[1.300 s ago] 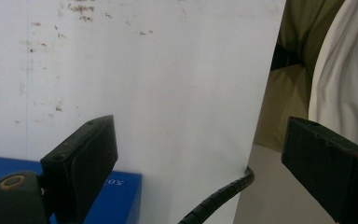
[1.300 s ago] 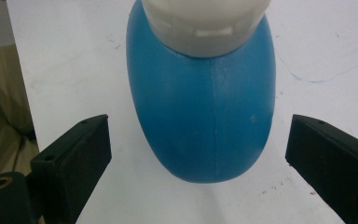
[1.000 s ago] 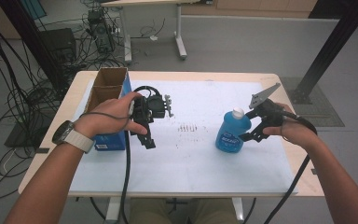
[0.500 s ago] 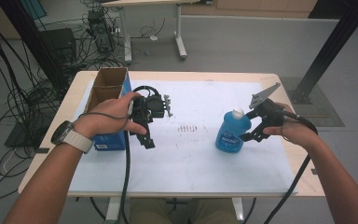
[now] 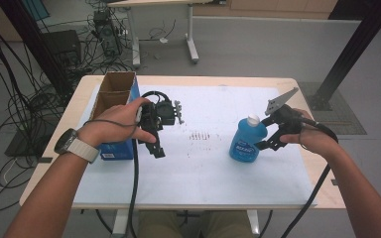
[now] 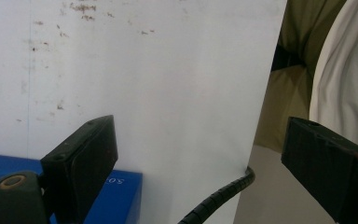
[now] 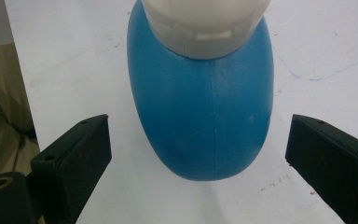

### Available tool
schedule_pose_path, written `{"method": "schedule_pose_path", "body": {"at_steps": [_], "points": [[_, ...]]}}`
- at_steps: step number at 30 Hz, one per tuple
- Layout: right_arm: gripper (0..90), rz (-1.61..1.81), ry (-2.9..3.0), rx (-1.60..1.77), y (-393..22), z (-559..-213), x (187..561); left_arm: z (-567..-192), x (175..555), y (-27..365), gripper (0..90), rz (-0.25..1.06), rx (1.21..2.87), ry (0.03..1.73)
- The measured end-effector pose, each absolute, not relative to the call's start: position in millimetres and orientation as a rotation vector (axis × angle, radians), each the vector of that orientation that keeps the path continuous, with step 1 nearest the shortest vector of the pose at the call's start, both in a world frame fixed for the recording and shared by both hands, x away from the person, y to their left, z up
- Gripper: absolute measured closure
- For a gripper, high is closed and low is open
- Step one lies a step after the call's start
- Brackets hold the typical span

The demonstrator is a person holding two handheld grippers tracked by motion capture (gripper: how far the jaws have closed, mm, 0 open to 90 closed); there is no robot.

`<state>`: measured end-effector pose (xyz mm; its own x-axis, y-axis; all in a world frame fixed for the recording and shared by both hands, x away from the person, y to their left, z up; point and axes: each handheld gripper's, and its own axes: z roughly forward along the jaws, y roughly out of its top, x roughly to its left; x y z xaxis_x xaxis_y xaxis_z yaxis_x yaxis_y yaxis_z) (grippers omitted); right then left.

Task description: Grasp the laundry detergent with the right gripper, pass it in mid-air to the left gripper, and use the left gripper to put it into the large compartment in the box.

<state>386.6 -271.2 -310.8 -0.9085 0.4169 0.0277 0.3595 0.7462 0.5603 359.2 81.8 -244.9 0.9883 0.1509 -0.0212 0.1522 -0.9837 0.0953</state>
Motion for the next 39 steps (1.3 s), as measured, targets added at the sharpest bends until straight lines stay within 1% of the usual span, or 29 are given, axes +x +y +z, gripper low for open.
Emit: {"method": "schedule_pose_path", "body": {"at_steps": [39], "points": [[6.7,0.883,2.84,0.634,-270.6,-311.6,386.6,-244.3,359.3,84.3,10.9,-0.014,3.026,0.241]]}}
